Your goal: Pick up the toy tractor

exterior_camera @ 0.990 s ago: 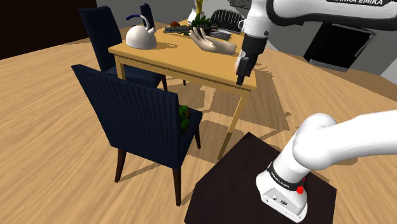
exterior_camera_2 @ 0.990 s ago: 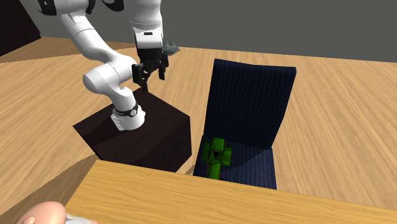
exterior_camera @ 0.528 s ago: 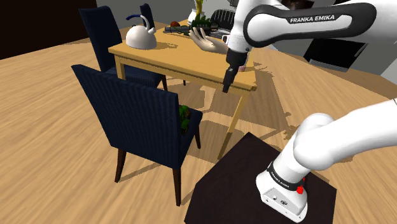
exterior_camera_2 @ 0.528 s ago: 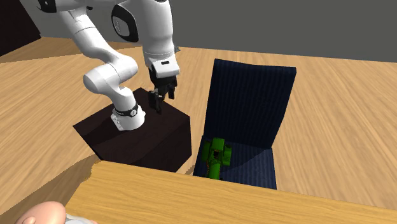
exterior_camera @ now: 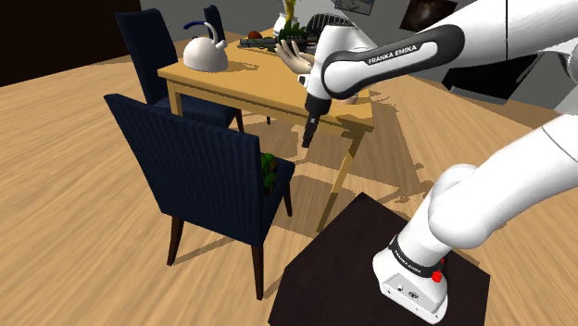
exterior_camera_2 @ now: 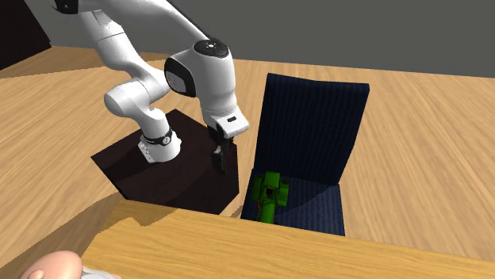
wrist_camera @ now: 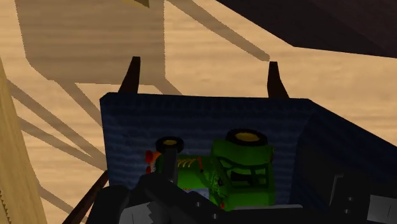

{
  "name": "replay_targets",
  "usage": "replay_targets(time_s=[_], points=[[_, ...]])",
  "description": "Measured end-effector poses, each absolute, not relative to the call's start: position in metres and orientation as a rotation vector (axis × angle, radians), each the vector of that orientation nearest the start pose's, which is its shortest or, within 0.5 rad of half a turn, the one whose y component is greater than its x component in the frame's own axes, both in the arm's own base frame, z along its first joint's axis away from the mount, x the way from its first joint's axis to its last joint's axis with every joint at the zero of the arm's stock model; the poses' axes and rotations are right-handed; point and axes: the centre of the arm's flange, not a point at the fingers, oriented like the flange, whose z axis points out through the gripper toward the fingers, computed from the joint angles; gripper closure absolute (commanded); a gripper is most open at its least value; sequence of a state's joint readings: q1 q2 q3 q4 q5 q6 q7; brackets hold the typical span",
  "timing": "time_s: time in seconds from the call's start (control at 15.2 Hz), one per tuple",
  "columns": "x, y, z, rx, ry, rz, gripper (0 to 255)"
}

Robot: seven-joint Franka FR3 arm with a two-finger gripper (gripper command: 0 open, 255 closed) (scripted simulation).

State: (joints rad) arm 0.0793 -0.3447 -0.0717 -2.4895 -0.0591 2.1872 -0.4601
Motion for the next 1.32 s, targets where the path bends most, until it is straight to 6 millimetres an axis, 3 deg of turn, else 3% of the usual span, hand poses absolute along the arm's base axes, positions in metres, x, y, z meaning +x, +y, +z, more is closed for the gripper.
replay_targets(time_s=[0.73,1.25,1.32], points=[[0.521,0.018,0.317,-2.935,-1.143,-0.16,0],[0.529,0.021,0.272,-2.921,-1.172,-0.17,0],[0.528,0.021,0.269,-2.921,-1.173,-0.17,255]])
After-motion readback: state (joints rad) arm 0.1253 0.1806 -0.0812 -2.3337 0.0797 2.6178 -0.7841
